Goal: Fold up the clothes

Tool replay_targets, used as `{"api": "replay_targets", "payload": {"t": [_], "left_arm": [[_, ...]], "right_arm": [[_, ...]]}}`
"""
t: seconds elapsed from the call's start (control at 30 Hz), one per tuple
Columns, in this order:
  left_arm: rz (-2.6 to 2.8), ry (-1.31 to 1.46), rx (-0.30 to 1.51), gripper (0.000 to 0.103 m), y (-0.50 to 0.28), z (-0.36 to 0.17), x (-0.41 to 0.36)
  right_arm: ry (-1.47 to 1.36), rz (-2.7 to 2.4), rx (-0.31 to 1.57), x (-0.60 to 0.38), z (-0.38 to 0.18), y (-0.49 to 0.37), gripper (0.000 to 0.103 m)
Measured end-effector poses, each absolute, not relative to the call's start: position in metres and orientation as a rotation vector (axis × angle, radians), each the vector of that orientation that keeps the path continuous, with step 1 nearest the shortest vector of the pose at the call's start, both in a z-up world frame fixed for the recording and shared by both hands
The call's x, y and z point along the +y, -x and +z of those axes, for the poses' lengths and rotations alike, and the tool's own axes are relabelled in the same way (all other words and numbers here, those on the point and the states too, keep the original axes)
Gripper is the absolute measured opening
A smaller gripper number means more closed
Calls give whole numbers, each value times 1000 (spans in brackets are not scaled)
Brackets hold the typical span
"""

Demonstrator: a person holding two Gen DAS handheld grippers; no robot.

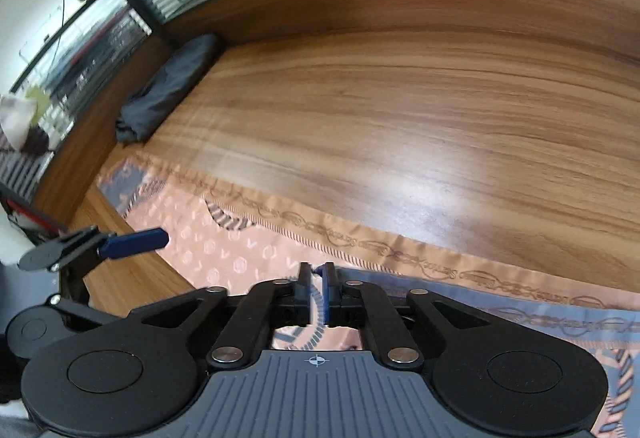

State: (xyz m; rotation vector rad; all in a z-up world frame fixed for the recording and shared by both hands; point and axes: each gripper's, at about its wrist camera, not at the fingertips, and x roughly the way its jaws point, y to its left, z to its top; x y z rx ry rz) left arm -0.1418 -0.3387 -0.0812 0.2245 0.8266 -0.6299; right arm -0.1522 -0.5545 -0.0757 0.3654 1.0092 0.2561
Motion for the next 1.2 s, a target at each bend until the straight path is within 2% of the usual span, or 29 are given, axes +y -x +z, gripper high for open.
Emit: {"api": "replay_targets", "payload": {"t": [0.03, 0.17, 0.23, 0.27, 0.37, 0.4, 0.63, 0.7, 0.87, 1.0, 1.2], "left_arm": [[-629, -231, 819, 90, 141, -83, -341], [-647, -265, 799, 79, 137, -94, -356], [-672, -279, 807, 72, 133, -101, -367], [-684, -287, 811, 67, 131, -105, -372], [-727, -301, 833, 42, 124, -118, -387], [-734, -304, 842, 39, 121, -123, -391], [-767, -417, 829, 38, 115, -145, -419], [-782, -462, 804, 28, 118, -149, -425], [-814, -516, 766, 26, 127, -153, -430], [-844, -558, 725, 6, 136, -154, -431], [-820, -499, 700, 6, 136, -137, -423]], "right_arm": [[-365, 250, 1005, -557, -74, 155, 31], [-380, 191, 1010, -575, -71, 173, 35], [-393, 143, 1019, -588, -72, 186, 40], [-401, 116, 1023, -594, -74, 193, 40], [-435, 29, 1039, -615, -79, 213, 40], [-447, 2, 1043, -621, -82, 219, 40], [-548, -175, 1050, -653, -95, 260, 40], [-575, -210, 1050, -658, -97, 271, 40], [-628, -256, 1049, -667, -102, 285, 40], [-633, -262, 1055, -668, -102, 288, 40], [-617, -260, 1053, -669, -101, 284, 40]]}}
